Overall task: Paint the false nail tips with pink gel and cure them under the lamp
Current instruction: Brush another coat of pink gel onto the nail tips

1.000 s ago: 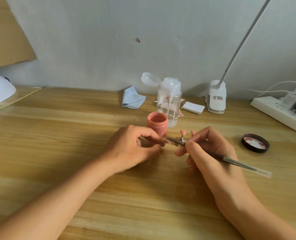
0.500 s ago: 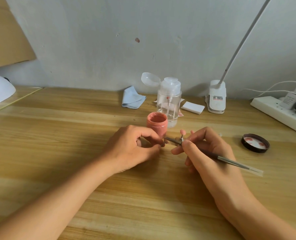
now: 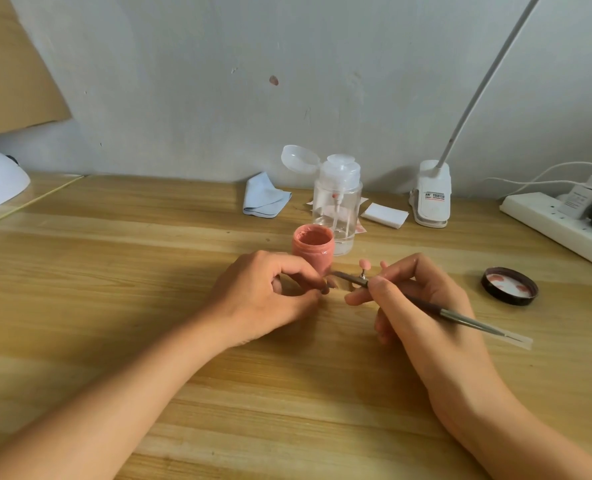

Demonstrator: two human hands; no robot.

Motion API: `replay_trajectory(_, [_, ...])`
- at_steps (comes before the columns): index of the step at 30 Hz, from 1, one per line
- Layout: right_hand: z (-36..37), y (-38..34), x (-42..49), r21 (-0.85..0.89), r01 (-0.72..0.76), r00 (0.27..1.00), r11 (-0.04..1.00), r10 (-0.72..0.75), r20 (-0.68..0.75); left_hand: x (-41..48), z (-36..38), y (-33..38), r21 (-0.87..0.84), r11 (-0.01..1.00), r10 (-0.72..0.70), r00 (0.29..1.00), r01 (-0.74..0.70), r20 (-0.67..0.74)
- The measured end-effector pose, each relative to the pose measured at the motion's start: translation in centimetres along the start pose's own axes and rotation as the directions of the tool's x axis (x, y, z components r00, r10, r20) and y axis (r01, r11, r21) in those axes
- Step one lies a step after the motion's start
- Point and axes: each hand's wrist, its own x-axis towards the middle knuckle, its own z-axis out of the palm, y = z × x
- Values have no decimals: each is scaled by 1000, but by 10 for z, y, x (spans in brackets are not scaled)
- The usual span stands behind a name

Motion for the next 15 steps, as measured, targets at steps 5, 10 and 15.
replay_trajectory(5, [0, 0, 0, 4, -7, 1000, 1000, 7, -1, 1, 0, -2, -13, 1000, 13, 1000, -13, 1])
replay_trajectory(10, [0, 0, 0, 30, -12, 1000, 999, 13, -26, 1, 0, -2, -14, 999, 30, 1000, -30, 11])
replay_trajectory(15, [-1, -2, -1, 55, -32, 999, 998, 32, -5, 2, -1, -1, -10, 999, 33, 999, -33, 4])
